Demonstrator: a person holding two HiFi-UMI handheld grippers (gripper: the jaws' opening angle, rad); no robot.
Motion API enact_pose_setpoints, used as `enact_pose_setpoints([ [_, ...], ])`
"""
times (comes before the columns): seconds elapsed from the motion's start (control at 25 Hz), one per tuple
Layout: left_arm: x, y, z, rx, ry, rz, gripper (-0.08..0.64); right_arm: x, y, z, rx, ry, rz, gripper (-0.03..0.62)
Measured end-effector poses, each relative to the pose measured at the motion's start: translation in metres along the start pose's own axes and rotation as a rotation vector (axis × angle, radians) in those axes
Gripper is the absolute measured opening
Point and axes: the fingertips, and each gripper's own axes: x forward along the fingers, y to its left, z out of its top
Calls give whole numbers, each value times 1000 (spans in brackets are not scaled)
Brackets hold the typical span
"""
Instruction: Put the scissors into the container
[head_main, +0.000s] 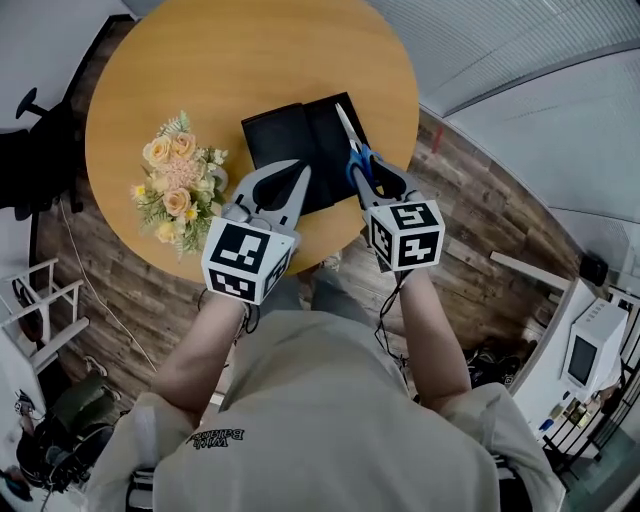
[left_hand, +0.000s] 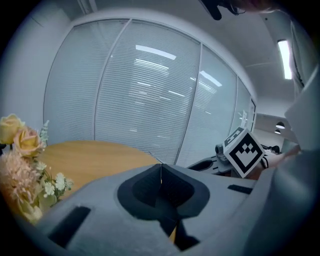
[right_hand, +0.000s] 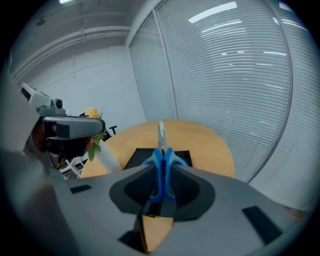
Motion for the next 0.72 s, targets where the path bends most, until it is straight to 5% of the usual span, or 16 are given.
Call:
enact_pose_setpoints([
  [0.72,38,20,-72,-77,136,-6,21,85,-27,-70,-40,256,-47,101],
])
